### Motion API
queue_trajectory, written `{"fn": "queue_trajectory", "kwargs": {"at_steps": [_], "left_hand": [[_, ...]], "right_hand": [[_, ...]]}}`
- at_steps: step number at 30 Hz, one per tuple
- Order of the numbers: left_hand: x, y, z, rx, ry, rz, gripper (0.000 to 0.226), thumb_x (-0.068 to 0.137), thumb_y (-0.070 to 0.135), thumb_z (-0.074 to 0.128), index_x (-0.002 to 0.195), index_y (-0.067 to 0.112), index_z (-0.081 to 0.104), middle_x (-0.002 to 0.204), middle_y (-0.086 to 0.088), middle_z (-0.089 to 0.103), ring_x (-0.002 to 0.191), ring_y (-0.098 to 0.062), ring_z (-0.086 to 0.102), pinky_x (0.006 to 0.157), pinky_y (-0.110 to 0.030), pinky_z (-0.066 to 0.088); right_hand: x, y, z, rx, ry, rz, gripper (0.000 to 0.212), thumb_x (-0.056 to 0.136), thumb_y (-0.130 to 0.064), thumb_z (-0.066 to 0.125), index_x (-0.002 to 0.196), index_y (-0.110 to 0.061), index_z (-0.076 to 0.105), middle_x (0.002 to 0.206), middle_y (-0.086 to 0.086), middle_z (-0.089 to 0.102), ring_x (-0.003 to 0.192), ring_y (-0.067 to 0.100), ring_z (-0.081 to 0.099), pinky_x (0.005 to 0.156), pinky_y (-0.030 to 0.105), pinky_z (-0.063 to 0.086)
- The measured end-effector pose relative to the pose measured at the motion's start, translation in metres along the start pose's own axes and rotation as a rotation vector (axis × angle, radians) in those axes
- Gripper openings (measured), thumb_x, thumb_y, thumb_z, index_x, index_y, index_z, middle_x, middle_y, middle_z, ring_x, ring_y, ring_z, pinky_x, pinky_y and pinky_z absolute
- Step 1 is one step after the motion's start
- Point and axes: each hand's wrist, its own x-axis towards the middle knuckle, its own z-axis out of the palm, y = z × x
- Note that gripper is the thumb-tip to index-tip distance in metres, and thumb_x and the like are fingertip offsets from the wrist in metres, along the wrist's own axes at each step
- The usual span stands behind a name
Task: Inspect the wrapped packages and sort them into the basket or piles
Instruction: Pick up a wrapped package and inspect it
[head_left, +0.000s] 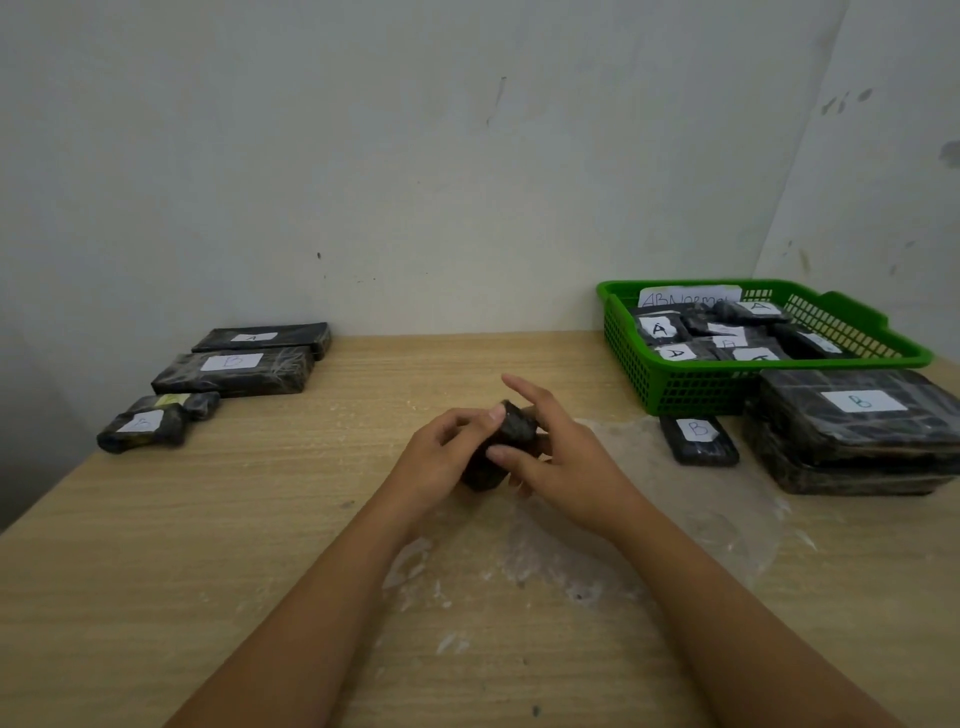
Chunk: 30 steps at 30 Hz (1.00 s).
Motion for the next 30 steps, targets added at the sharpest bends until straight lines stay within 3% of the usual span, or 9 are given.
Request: {"fn": "queue_trajectory", "kwargs": {"at_steps": [2,5,10,14,17,21,24,27,30], "left_hand": [[0.0,0.002,-0.001,-0.076,0.005,-0.007,0.041,0.091,0.054,0.068,0.113,0.019,0.074,0.114,-0.005,0.074,0.109,-0.024,0.072,0.092,-0.041,0.061],[-0.002,0.005,0.0,-0.19,-0.005,0.01,0.046,0.089,0.045,0.067,0.119,0.01,0.069,0.113,-0.006,0.073,0.106,-0.024,0.072,0.085,-0.037,0.06],[-0.004,0.004,0.005,-0.321,-0.029,0.021,0.058,0.084,0.042,0.078,0.123,0.003,0.058,0.113,-0.009,0.073,0.104,-0.024,0.073,0.091,-0.038,0.059],[-0.008,0.006,0.006,-0.19,-0.034,0.071,0.055,0.084,0.048,0.065,0.124,0.011,0.059,0.112,-0.003,0.073,0.101,-0.011,0.072,0.085,-0.028,0.054],[-0.007,0.005,0.003,-0.084,-0.04,0.095,0.055,0.082,0.057,0.063,0.128,0.026,0.058,0.11,0.005,0.076,0.103,-0.003,0.07,0.085,-0.029,0.048],[-0.007,0.006,0.003,-0.111,-0.062,0.094,0.053,0.084,0.05,0.064,0.13,0.024,0.057,0.11,0.003,0.077,0.108,-0.009,0.07,0.08,-0.023,0.053],[-0.006,0.004,0.001,-0.147,-0.045,0.091,0.054,0.085,0.046,0.072,0.132,0.026,0.055,0.116,-0.001,0.075,0.111,-0.014,0.07,0.092,-0.034,0.055],[-0.004,0.002,-0.001,-0.175,-0.064,0.088,0.057,0.085,0.036,0.077,0.135,0.026,0.051,0.122,-0.009,0.071,0.112,-0.018,0.071,0.096,-0.04,0.057],[-0.003,0.003,0.001,-0.197,-0.072,0.09,0.051,0.089,0.031,0.077,0.133,0.014,0.058,0.127,-0.017,0.068,0.115,-0.021,0.07,0.096,-0.04,0.059]], "right_hand": [[-0.001,-0.005,0.0,0.228,0.018,0.073,0.065,0.091,-0.035,0.073,0.148,-0.04,0.043,0.127,0.004,0.06,0.087,0.021,0.073,0.072,0.041,0.063],[-0.001,-0.013,0.002,0.431,0.004,0.221,0.058,0.087,-0.058,0.058,0.139,-0.032,0.053,0.127,0.008,0.062,0.083,0.021,0.071,0.077,0.051,0.063],[-0.003,-0.015,0.008,0.536,-0.085,0.409,0.069,0.083,-0.08,0.041,0.138,-0.041,0.056,0.134,0.003,0.063,0.106,0.028,0.072,0.086,0.045,0.062],[-0.002,-0.015,0.008,0.684,-0.12,0.395,0.072,0.084,-0.073,0.05,0.141,-0.03,0.056,0.129,0.014,0.069,0.114,0.033,0.07,0.101,0.05,0.055],[-0.002,-0.019,0.005,0.687,-0.072,0.346,0.058,0.087,-0.064,0.053,0.131,-0.027,0.063,0.121,0.015,0.073,0.11,0.033,0.072,0.099,0.046,0.056],[-0.001,-0.018,0.002,0.641,-0.02,0.352,0.051,0.087,-0.062,0.054,0.123,-0.029,0.069,0.116,0.012,0.075,0.105,0.03,0.074,0.094,0.044,0.058],[0.0,-0.018,0.0,0.584,0.001,0.364,0.058,0.081,-0.068,0.057,0.121,-0.029,0.071,0.115,0.012,0.075,0.102,0.03,0.074,0.093,0.046,0.059],[0.001,-0.016,0.0,0.546,0.013,0.354,0.065,0.084,-0.068,0.065,0.125,-0.017,0.069,0.111,0.011,0.077,0.101,0.029,0.075,0.088,0.039,0.06],[0.004,-0.012,0.003,0.528,0.09,0.328,0.07,0.082,-0.056,0.073,0.124,-0.001,0.066,0.108,0.013,0.077,0.101,0.03,0.075,0.08,0.031,0.058]]}}
